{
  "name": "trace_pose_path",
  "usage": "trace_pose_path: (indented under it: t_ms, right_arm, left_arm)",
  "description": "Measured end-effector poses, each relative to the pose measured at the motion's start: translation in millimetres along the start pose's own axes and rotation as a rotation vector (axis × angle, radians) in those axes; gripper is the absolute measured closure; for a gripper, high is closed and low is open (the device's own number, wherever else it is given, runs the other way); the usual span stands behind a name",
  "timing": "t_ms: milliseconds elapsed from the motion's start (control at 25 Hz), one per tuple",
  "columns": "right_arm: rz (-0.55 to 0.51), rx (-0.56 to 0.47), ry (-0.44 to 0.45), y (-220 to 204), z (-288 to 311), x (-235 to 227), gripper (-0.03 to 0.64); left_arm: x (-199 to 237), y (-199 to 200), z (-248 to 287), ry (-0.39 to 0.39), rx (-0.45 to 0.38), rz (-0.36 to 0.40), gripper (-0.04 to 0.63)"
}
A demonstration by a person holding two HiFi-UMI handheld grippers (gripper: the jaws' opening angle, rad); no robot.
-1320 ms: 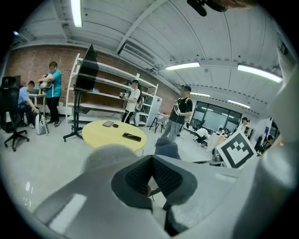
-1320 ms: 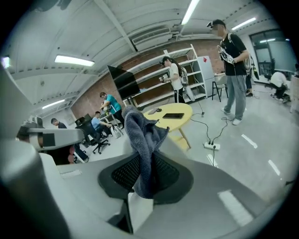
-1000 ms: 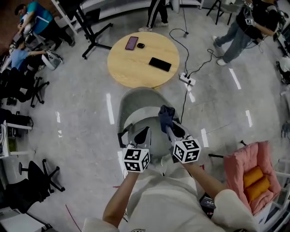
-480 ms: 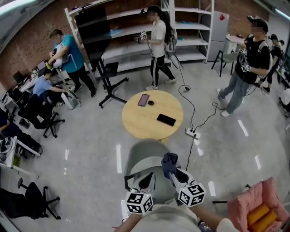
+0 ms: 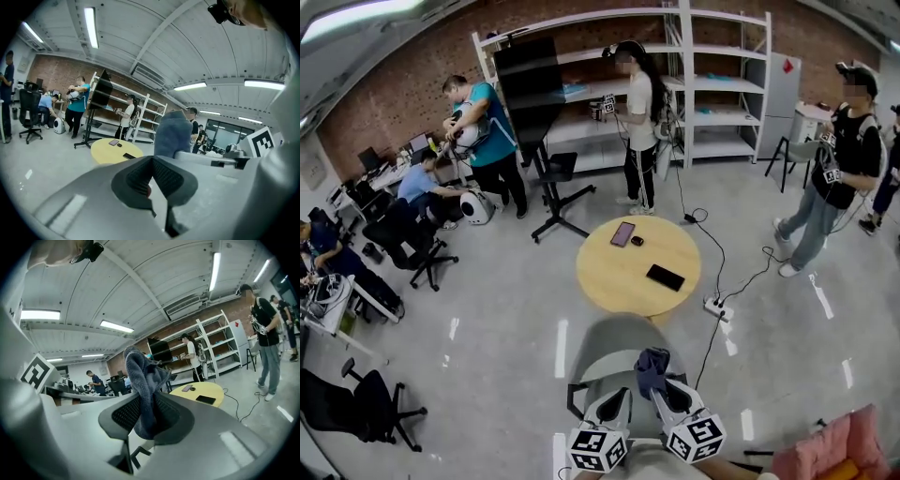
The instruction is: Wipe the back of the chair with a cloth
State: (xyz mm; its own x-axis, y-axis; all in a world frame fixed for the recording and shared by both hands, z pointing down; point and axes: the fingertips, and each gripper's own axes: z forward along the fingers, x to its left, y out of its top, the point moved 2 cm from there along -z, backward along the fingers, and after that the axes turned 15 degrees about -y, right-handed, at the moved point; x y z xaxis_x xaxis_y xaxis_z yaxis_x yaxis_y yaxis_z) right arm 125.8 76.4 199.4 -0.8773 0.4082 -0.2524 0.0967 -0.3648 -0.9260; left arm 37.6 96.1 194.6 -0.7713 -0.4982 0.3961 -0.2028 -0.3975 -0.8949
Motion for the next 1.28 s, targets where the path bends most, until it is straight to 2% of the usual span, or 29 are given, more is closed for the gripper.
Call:
trace_pose_path:
  t_ms: [160, 520, 680, 1280]
  right_arm:
    - [-0.011, -0.012, 0.025, 2.3, 1.1, 3.1, 0.518]
    - [-0.018, 0.012, 0.024, -1.0, 8.7, -10.9, 0.518]
    - [-0.019, 0.014, 0.024, 0.5, 8.3, -14.1, 0.518]
    - [-0.005, 0.012, -0.007, 0.2, 12.7, -20.4, 0.520]
  left_arm:
    - [3.1, 3.3, -1.6, 0.035, -0.024, 0.019, 0.595]
    - [0.3, 6.2, 11.9, 0.046, -0.034, 0.014, 0.595]
    - [-0.1, 6.8, 18.3, 0.035, -0.031, -0.008, 0.595]
    - [3.5, 7.3, 17.9, 0.034, -0.038, -0.007, 0.595]
